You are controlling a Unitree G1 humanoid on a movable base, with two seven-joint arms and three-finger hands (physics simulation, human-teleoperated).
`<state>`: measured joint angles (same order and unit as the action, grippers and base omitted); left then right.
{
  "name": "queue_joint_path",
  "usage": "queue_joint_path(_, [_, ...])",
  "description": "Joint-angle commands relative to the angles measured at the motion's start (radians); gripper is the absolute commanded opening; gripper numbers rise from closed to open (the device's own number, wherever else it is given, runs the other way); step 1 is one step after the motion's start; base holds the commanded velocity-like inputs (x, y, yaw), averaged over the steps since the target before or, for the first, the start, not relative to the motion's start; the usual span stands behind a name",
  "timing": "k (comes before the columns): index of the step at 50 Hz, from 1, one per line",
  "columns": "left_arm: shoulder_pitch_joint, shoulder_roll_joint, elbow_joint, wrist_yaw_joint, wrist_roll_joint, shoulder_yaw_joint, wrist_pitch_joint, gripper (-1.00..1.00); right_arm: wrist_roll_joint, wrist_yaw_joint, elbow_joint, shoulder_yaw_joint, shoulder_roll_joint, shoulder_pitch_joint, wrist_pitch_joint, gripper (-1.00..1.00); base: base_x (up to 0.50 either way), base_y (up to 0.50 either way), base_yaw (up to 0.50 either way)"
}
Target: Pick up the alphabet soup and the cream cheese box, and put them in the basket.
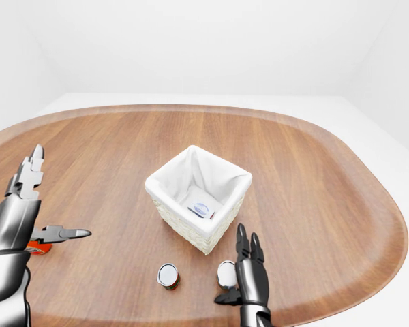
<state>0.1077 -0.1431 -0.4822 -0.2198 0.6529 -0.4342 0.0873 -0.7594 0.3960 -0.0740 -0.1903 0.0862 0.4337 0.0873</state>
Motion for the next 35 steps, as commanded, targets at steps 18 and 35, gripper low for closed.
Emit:
queue_joint_path(18, [0.0, 0.002, -0.003, 0.001, -0.02, -0.005, 0.0, 1.0, -0.078, 0.121, -0.223, -0.052, 0.029, -0.06, 0.0, 1.0, 0.0, 0.0, 0.0])
queue_joint_path(35, [0.0, 0.002, -0.002, 0.0, -0.02, -0.005, 0.0, 1.0, -0.093, 0.119, -0.293, -0.038, 0.004, -0.111, 0.0, 1.0, 0.0, 0.0, 0.0])
